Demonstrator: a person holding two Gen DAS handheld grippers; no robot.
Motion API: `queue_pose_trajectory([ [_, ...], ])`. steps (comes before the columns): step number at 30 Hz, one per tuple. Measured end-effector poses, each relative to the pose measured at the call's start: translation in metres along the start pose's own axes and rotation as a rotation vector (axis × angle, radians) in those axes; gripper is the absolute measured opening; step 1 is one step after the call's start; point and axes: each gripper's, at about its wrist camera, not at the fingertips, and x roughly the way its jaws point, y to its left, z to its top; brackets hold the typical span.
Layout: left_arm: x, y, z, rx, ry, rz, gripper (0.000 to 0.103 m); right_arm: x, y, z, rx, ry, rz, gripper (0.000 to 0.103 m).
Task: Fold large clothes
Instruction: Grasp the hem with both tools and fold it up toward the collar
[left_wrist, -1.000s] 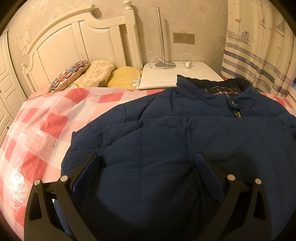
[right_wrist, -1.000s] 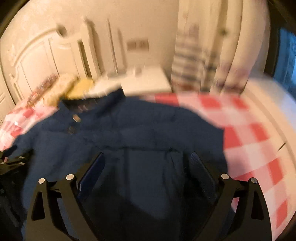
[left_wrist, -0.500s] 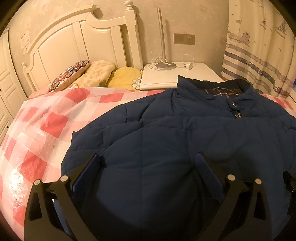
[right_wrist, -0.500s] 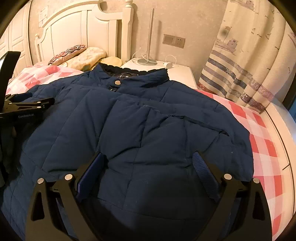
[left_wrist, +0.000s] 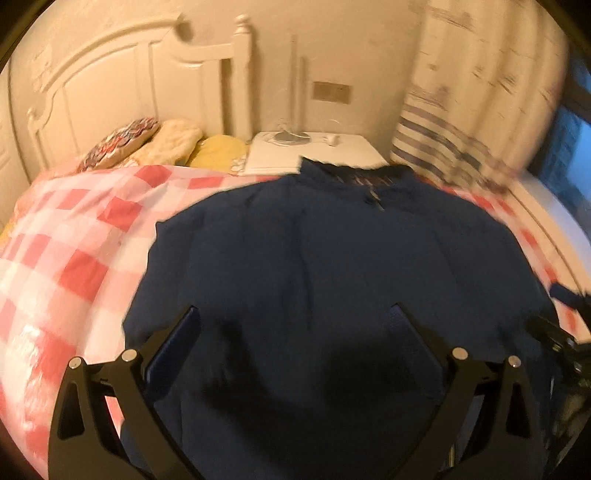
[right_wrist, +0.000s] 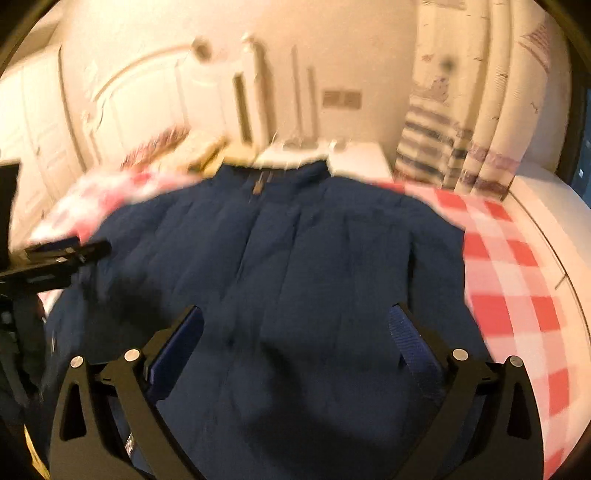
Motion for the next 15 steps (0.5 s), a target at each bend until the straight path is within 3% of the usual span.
queue_pose_trajectory([
  [4,0.030,-0.017,-0.049,0.092,0.170,0.051,0.101,0.030,0.011,-0.033,-0.079,0.184,-0.063,0.097],
  [7,0.030,-0.005,-0.055,0.034,0.173,0.024,0.101,0.025,0.004,-0.042,-0.028,0.189,-0.046,0.097],
  [10,0.008,0.008,-0.057,-0.002,0.153,0.068,0.101,0.005,0.005,-0.047,-0.033,0.167,-0.047,0.097],
  [13,-0.020,0.014,-0.072,0.010,0.101,0.037,0.101,-0.024,0.010,-0.066,-0.046,0.119,0.019,0.097],
  [15,-0.022,0.016,-0.089,0.045,0.106,0.086,0.101,-0.021,0.016,-0.083,-0.096,0.152,0.007,0.097],
])
